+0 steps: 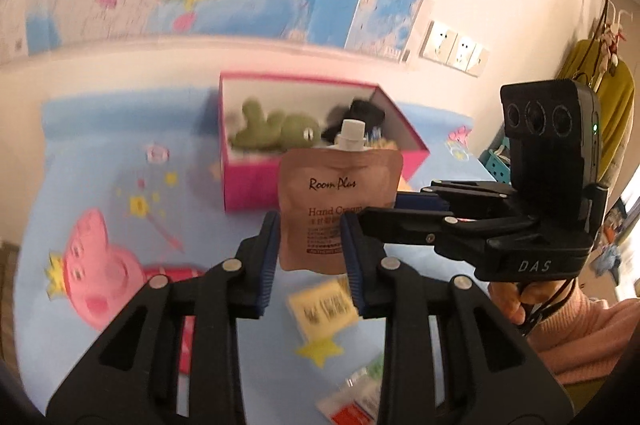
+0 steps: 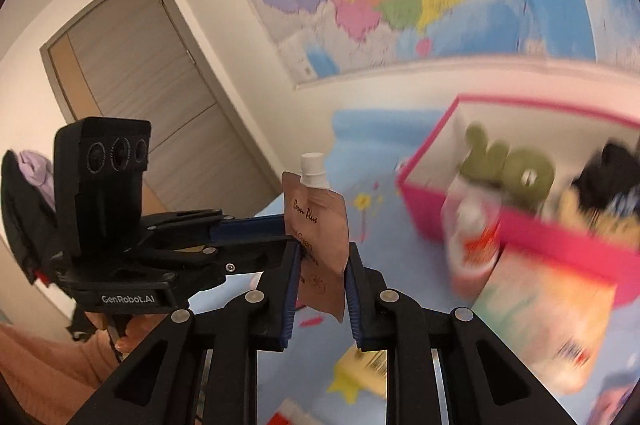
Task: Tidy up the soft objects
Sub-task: 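Carry the pouch into the pink box and open the right gripper, then move the right tool to the white medical-tape pack, then grasp the white medical-tape pack and green bag with the right gripper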
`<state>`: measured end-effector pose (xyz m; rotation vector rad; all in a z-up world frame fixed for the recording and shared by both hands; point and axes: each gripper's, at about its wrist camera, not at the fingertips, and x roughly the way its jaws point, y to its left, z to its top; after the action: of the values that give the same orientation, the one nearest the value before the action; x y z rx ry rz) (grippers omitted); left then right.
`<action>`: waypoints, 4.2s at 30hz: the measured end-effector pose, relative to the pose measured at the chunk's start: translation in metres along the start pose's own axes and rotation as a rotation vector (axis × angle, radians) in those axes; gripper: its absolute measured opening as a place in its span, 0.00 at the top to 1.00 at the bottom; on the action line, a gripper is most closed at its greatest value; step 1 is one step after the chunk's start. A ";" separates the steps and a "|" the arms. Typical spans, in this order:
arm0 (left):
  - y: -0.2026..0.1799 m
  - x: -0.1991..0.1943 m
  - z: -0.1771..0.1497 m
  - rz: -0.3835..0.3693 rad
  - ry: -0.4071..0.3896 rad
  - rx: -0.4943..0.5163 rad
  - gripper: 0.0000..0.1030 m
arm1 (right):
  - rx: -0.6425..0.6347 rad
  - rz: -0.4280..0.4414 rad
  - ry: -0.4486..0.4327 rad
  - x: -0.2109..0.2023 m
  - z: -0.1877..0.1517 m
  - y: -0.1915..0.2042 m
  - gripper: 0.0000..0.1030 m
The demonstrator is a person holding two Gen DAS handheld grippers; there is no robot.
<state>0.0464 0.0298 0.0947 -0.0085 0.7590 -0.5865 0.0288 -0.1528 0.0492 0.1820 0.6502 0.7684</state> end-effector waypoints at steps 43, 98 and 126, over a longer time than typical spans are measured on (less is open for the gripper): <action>0.013 0.050 0.007 0.080 0.029 0.057 0.55 | 0.005 -0.059 0.032 -0.026 0.012 -0.068 0.65; -0.030 0.047 -0.165 -0.152 0.318 -0.096 0.42 | 0.136 -0.001 0.214 -0.007 -0.144 -0.028 0.83; -0.016 0.076 -0.137 -0.269 0.309 -0.116 0.54 | 0.055 -0.053 0.127 -0.015 -0.120 -0.038 0.88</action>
<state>-0.0071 0.0059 -0.0516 -0.1307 1.1015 -0.8098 -0.0296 -0.1997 -0.0525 0.1660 0.7944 0.7156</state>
